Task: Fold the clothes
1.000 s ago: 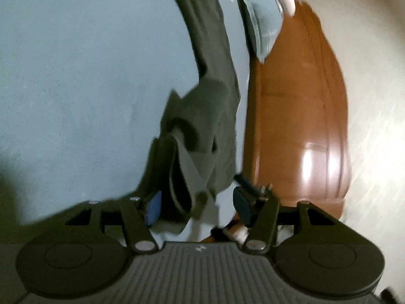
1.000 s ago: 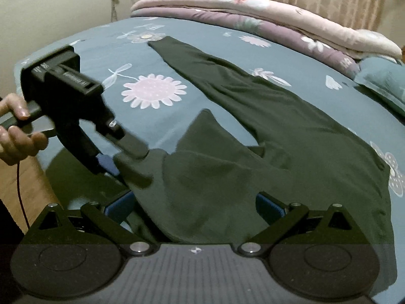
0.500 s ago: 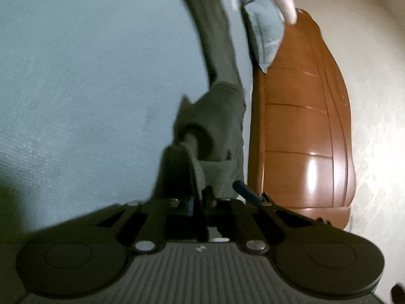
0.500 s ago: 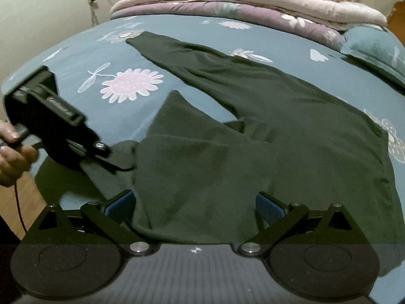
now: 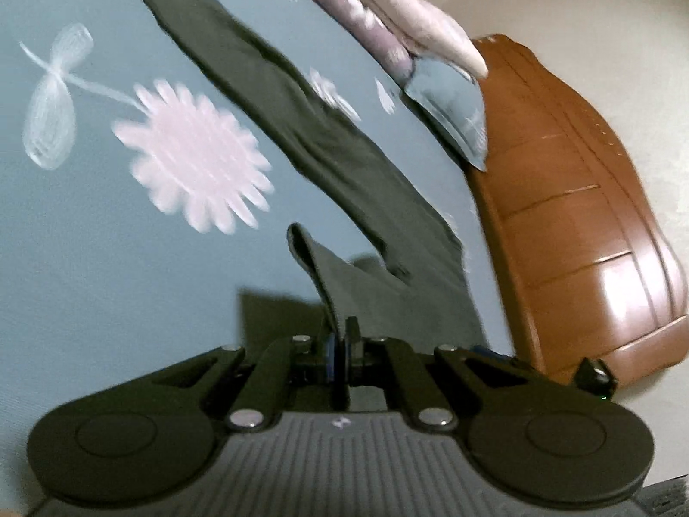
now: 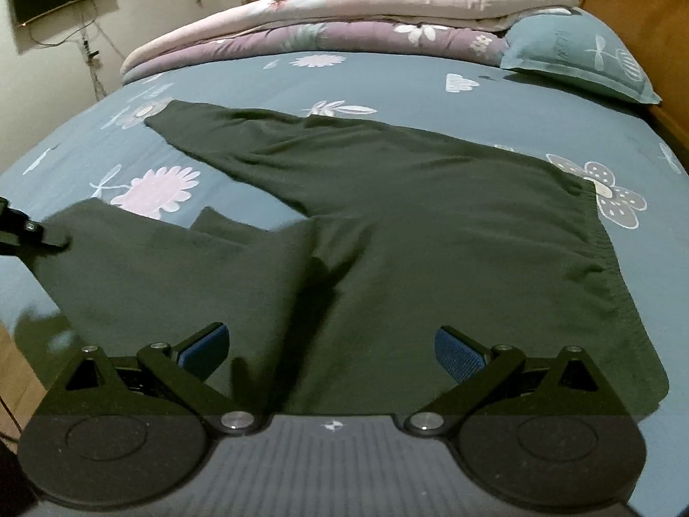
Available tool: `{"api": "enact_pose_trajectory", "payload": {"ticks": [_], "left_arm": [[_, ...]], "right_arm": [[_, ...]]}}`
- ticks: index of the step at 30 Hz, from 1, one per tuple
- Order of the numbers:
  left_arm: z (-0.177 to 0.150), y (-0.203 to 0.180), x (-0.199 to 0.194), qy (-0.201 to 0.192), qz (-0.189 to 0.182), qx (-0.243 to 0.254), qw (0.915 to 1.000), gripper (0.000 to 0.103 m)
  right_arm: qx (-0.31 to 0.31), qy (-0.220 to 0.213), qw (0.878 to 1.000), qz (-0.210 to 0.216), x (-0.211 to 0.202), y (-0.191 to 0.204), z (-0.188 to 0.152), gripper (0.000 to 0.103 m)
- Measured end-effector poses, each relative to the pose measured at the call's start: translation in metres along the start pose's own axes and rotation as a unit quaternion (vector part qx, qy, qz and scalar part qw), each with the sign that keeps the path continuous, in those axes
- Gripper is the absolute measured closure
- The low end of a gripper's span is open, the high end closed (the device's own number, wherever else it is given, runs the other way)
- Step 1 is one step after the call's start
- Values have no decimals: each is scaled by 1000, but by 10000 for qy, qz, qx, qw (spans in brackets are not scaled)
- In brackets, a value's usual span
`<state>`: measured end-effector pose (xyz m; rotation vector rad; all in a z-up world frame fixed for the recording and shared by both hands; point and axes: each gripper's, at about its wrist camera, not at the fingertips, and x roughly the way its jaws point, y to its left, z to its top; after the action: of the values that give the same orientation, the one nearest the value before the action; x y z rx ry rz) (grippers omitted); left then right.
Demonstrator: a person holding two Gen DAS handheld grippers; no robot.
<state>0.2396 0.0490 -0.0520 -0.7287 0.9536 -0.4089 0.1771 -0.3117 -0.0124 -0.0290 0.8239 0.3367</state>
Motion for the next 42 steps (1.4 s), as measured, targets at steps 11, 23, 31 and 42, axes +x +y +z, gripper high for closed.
{"api": "enact_pose_trajectory", "payload": {"ticks": [11,23,31,42], "left_arm": [[23,51,-77,-631,1389,56,9883,101],[32,117,-146,-1130,2459,-527,9612,101],[29,139,-182,-1369,2694,-772,9501,101],[38,154,-207,-1636,2784,-813,9429,103]], "right_arm": [[-104,192,9996,-181,20,13,17,0],[117,340,9981,-506,37,23,28,0],[230,313,9972,-632,41,25,40,0],[207,314,9965,-740,45,33,50,0]]}}
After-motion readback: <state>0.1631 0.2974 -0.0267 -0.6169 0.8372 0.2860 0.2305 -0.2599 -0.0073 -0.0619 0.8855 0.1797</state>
